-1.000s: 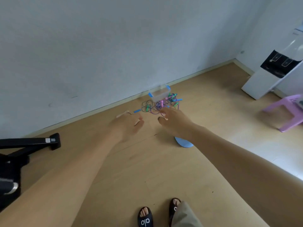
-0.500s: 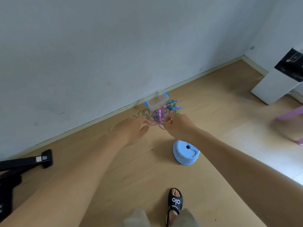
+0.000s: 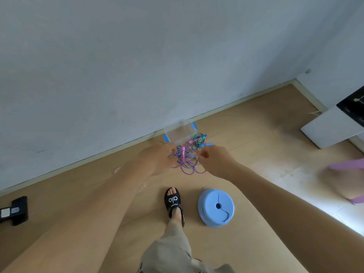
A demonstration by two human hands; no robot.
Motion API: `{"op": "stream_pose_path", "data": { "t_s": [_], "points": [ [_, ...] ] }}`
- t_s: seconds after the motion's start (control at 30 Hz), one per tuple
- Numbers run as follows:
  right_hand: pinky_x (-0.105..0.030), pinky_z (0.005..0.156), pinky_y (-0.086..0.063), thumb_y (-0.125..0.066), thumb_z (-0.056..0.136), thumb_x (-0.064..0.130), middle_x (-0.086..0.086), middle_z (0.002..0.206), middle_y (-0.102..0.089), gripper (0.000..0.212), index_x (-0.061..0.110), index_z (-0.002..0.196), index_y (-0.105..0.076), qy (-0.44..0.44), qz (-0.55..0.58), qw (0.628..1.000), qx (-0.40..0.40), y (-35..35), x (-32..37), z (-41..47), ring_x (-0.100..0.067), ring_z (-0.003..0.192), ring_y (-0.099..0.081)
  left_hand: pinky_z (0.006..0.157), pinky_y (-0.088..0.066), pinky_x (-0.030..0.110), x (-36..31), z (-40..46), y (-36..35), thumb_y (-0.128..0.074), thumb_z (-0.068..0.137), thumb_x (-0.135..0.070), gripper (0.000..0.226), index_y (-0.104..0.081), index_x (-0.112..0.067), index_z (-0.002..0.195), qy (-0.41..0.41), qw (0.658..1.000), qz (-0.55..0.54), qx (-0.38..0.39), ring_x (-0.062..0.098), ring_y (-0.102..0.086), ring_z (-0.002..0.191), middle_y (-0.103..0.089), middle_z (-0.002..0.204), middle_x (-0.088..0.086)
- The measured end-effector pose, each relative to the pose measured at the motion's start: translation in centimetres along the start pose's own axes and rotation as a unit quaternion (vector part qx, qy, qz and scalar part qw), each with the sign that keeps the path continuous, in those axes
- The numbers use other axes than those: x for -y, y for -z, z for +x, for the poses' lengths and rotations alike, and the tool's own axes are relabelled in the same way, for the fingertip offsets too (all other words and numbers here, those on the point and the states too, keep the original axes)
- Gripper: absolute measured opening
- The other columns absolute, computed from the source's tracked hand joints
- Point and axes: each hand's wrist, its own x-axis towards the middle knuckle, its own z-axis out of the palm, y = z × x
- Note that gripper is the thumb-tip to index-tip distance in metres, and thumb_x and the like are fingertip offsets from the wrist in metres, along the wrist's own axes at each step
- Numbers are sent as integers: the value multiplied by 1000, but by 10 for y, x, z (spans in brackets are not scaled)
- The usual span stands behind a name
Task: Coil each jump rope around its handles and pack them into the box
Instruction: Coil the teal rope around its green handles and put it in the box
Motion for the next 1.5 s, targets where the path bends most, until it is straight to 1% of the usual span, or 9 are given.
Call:
{"op": "stream_pose_path", "data": {
  "t_s": [0.1,0.2,0.5,0.73,0.83,1.03,1.17,1.3,1.5],
  "points": [
    [-27,52,-33,-47,92,17,-5,75,-54,18,6,81,-56,-40,2,999,-3,20,4,52,-24,73,-46,84,-47,33,12,61,20,-47,96,-38,30,-53,-26,123,-17,1000,0,16,21,-56,99,-59,117,-1],
    [-28,59,-35,-48,94,20,-10,86,-62,23,2,93,-63,-79,0,997,-3,42,7,95,-24,76,-49,81,-46,34,22,111,37,-46,97,-38,19,-54,-27,110,-38,998,5,44,20,-57,95,-61,113,-2],
    [-28,61,-45,-48,93,17,-14,89,-70,22,3,95,-65,-124,29,992,-3,95,19,201,-24,74,-58,89,-49,39,33,204,92,-44,99,-36,28,-52,-23,123,-47,997,-36,59,21,-55,98,-57,120,1],
    [-29,58,-41,-46,92,14,-22,92,-70,26,-4,98,-64,-95,43,994,31,105,12,273,-28,69,-61,89,-47,34,31,260,100,-45,99,-35,34,-51,-23,130,-17,995,-66,73,22,-55,110,-55,130,3],
    [-24,50,-40,-43,97,14,-13,85,-67,18,8,97,-60,-66,73,995,20,111,0,302,-30,83,-70,83,-45,31,23,282,94,-46,98,-35,32,-52,-23,128,13,994,-80,69,20,-55,102,-57,126,2],
    [-25,47,-37,-42,97,12,-1,75,-58,16,14,104,-56,9,98,995,32,130,-35,371,-16,58,-55,92,-48,39,-12,320,81,-45,98,-35,32,-55,-21,125,106,986,-122,40,22,-58,108,-61,125,1],
    [-31,57,-43,-38,97,10,-8,83,-60,20,11,108,-54,9,100,992,75,118,-76,413,-23,64,-53,91,-49,43,-41,344,59,-43,97,-41,29,-55,-27,119,133,979,-147,36,19,-57,107,-61,120,-2],
    [-34,59,-43,-36,96,6,-13,86,-62,24,9,111,-55,2,98,989,113,89,-118,449,-24,65,-52,90,-49,40,-52,380,26,-45,100,-31,28,-54,-24,126,151,974,-168,29,18,-58,105,-61,118,-1],
    [-38,64,-48,-36,96,3,-15,99,-65,29,13,115,-57,-32,102,988,111,-15,-196,538,-26,72,-53,94,-48,43,-6,476,-75,-46,99,-30,33,-50,-24,132,150,970,-184,42,18,-56,110,-59,121,-1]
  ]
}}
